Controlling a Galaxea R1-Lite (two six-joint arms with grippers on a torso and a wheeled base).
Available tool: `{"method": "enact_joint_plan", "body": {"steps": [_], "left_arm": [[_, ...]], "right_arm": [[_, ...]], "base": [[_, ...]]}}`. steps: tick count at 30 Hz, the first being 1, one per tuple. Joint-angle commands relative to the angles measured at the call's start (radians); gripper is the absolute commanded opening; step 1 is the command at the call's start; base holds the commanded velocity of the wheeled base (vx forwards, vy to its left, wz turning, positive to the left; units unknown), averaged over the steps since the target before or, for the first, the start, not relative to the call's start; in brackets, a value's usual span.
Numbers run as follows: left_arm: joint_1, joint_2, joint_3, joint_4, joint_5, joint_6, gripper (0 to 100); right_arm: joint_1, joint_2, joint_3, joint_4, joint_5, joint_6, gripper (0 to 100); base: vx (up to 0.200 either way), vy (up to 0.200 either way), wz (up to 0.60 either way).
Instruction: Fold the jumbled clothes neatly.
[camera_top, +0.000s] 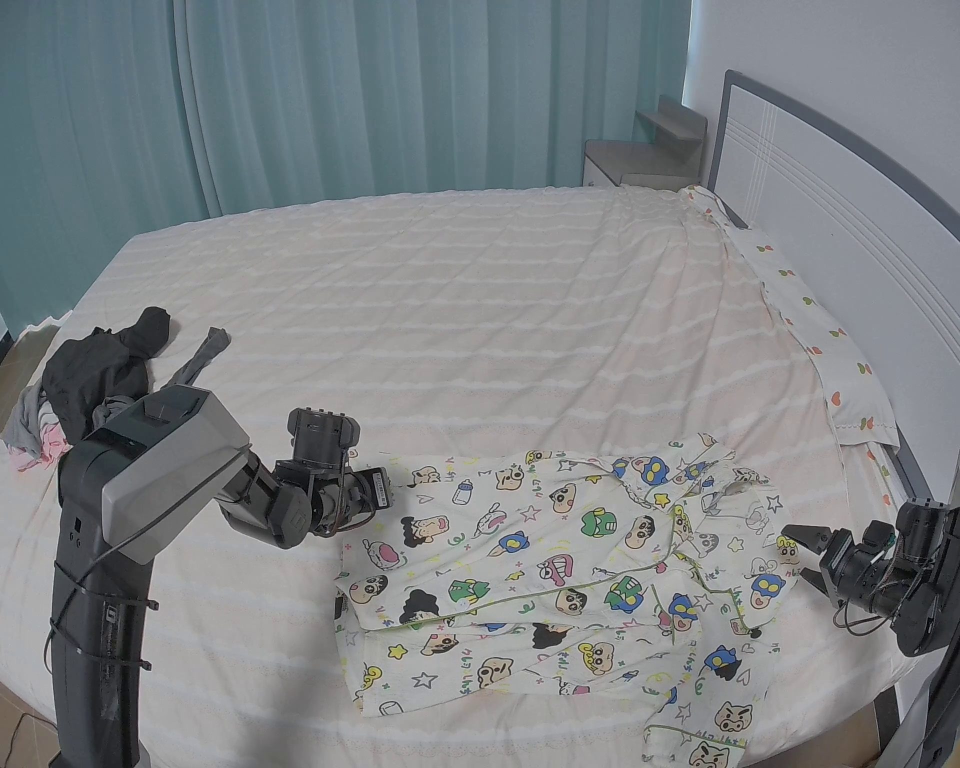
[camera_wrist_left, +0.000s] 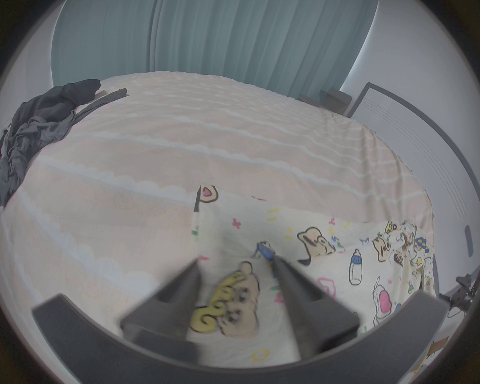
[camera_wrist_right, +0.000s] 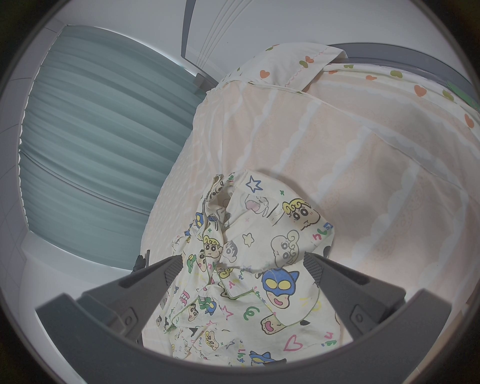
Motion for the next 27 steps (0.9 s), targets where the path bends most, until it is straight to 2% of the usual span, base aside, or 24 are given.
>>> {"method": "enact_joint_plan", "body": {"steps": [1,7,23,24,27], "left_arm": [[-0.001,0.023,-0.023,-0.017,0.009,-0.007,0],[-0.001,0.04,-0.052,-0.138,0.077,-0.011,0],[0.001,0.083,-0.135,-0.143,0.139,-0.011,0],[0.001,0.084,-0.135,-0.146,0.142,-0.011,100],[0.001,0.084,-0.136,-0.157,0.147,-0.014,100]], "right_arm": [[0.0,0.002,0.0,-0.015,0.0,0.0,100],[0.0,0.001,0.001,-0.015,0.0,0.0,100],[0.0,0.002,0.001,-0.015,0.0,0.0,100],[0.0,0.002,0.001,-0.015,0.0,0.0,100],[0.0,0.002,0.003,-0.015,0.0,0.0,100]], "base": [[0.0,0.0,0.0],[0.0,0.0,0.0],[0.0,0.0,0.0],[0.0,0.0,0.0],[0.0,0.0,0.0]]}}
